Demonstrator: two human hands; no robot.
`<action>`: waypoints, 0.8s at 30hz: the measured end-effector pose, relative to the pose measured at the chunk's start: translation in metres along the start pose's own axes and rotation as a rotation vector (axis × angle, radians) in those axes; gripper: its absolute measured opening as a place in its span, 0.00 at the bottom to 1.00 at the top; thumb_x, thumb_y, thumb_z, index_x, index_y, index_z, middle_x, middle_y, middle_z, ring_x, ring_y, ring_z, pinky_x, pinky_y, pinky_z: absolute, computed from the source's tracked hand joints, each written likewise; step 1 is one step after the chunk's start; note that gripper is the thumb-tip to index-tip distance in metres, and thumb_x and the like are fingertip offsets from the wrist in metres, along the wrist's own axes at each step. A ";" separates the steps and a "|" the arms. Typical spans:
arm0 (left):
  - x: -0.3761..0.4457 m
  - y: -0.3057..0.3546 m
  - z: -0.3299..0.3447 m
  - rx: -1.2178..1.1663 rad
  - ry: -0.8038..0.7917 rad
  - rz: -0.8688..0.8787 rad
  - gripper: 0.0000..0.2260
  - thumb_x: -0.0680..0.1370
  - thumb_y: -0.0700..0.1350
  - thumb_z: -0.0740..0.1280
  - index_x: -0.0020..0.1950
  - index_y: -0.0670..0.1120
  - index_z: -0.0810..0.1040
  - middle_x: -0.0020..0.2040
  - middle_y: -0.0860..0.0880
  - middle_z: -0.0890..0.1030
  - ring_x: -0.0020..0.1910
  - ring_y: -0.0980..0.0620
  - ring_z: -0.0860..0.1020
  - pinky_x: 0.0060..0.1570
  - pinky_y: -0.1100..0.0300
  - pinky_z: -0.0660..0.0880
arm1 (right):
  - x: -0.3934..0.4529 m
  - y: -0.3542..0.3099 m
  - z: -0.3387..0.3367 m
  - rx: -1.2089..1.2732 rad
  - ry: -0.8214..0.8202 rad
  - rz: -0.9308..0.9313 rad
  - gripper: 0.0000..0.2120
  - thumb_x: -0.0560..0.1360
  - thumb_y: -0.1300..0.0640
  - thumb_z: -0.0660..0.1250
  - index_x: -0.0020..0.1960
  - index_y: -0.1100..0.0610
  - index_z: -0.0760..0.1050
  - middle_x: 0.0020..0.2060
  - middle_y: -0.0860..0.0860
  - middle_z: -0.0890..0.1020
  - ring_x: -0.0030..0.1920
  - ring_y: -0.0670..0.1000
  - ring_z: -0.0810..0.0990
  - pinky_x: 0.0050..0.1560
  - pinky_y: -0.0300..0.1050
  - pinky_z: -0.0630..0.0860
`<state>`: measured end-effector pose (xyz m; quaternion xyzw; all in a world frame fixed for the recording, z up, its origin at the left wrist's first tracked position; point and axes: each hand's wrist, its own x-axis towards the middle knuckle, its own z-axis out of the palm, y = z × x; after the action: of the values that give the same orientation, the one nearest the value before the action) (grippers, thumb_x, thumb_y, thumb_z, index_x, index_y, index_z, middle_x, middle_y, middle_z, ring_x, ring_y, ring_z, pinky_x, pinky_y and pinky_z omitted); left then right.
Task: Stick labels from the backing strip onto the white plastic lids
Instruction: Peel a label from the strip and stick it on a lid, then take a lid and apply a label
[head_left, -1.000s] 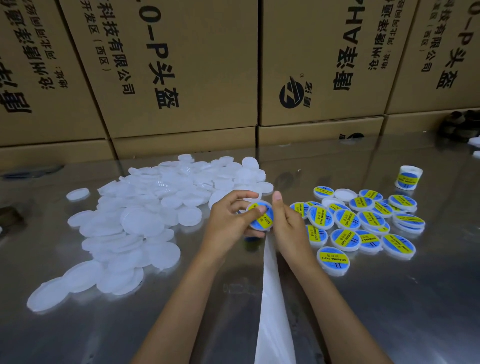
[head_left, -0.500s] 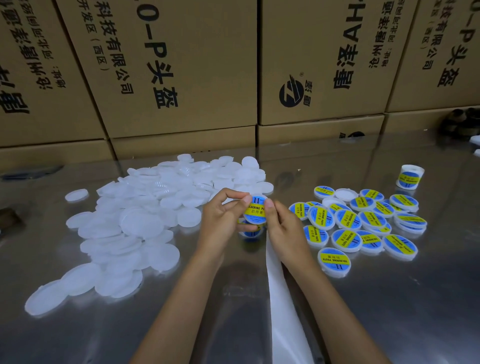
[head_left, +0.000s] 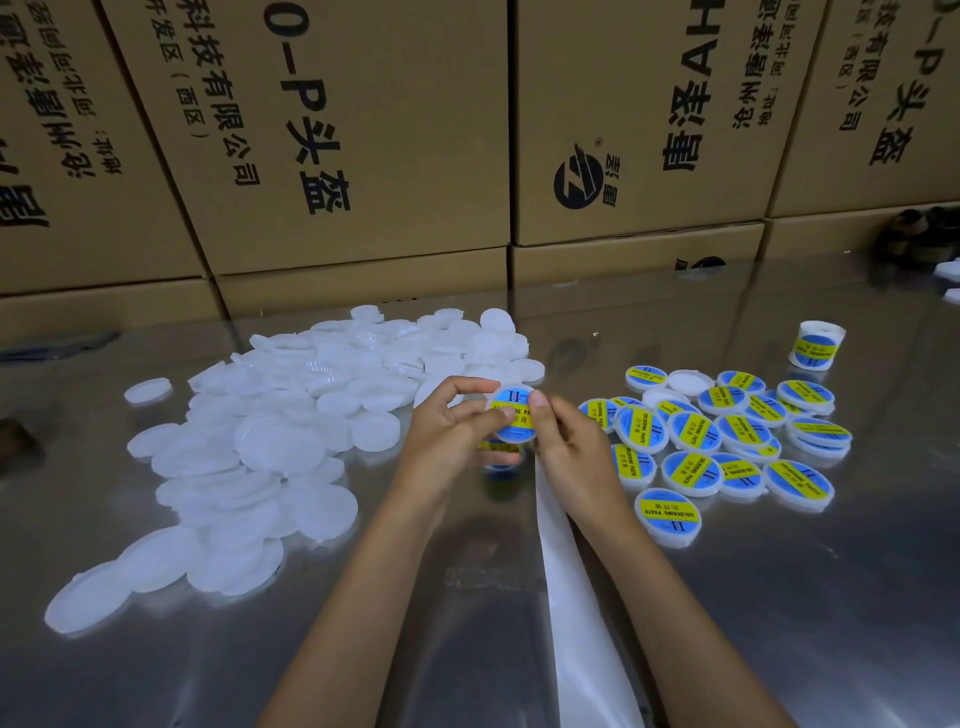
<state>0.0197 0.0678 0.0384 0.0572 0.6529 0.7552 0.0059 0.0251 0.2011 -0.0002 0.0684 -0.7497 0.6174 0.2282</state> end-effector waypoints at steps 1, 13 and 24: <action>0.000 0.000 0.000 0.002 -0.002 0.006 0.11 0.76 0.35 0.73 0.57 0.41 0.78 0.49 0.40 0.85 0.43 0.45 0.86 0.37 0.56 0.82 | 0.000 -0.001 0.000 0.003 0.008 0.000 0.20 0.84 0.52 0.59 0.33 0.47 0.69 0.25 0.40 0.70 0.30 0.40 0.68 0.32 0.32 0.65; -0.003 -0.002 0.000 0.005 0.096 0.112 0.06 0.79 0.40 0.71 0.51 0.38 0.79 0.42 0.42 0.87 0.39 0.39 0.86 0.35 0.60 0.81 | -0.003 0.004 0.000 -0.198 -0.045 -0.023 0.24 0.81 0.41 0.58 0.39 0.60 0.71 0.26 0.46 0.70 0.30 0.44 0.68 0.33 0.43 0.66; 0.005 -0.008 -0.002 -0.009 0.116 0.156 0.07 0.80 0.43 0.70 0.57 0.49 0.85 0.51 0.51 0.87 0.45 0.53 0.85 0.46 0.58 0.83 | 0.007 -0.004 -0.006 0.266 0.049 0.410 0.23 0.82 0.41 0.58 0.33 0.53 0.70 0.22 0.45 0.68 0.23 0.44 0.65 0.23 0.35 0.62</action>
<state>0.0140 0.0675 0.0301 0.0639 0.6425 0.7582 -0.0903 0.0220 0.2073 0.0067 -0.0710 -0.6542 0.7456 0.1052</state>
